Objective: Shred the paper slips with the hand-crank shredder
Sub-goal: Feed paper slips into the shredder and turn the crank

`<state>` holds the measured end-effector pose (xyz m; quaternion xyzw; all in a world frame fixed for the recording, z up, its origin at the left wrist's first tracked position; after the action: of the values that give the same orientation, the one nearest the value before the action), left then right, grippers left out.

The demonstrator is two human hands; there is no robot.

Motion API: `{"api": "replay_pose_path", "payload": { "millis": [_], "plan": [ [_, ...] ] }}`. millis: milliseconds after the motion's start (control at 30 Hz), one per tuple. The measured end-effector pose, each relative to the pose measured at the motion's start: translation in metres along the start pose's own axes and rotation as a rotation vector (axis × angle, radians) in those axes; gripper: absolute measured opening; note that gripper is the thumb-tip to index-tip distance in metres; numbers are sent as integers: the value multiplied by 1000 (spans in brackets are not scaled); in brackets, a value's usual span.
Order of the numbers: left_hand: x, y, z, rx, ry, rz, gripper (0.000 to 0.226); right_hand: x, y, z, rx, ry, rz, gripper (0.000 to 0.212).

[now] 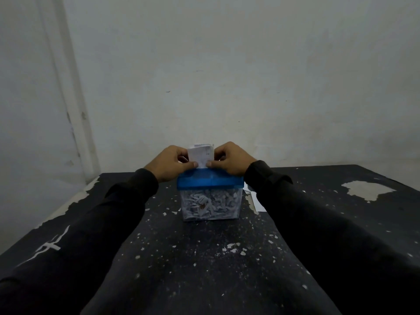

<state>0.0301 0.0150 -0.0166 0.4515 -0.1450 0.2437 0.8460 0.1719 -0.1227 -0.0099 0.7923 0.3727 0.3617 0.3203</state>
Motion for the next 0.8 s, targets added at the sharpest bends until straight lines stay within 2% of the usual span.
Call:
{"api": "replay_pose_path", "payload": {
  "millis": [200,267,400,500,633,700,733,800],
  "plan": [
    [1,-8,-2,104,20,33,32,0,4,-7,-20,-45,-85,25],
    [-5,-22,-2,34,44,63,37,-3,2,-6,-24,-43,-73,28],
    [-15,-36,7,-35,34,210,45,-26,22,15,-94,-127,-11,53],
    [-13,-31,7,-24,43,187,48,-50,26,29,-150,-238,-132,71],
    [-14,-21,-2,10,74,180,48,-57,14,29,-48,-185,-155,84],
    [-14,-12,-10,26,97,184,52,-55,15,31,-55,-163,-234,91],
    [-15,-6,-15,40,111,193,53,-54,15,33,-58,-147,-269,91],
    [-15,3,-25,55,144,204,51,-53,14,39,14,-81,-267,70]
  ]
}}
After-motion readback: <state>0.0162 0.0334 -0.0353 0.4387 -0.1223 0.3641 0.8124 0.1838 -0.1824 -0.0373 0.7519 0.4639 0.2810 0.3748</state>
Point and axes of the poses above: each hand's wrist, its own x-axis towards the middle knuckle, its own y-axis out of the back of the hand, z = x × y, the point moved 4 cm from there along x, towards the middle knuckle, and after that the axes turned 5 degrees about -y, right-handed, at the moved point
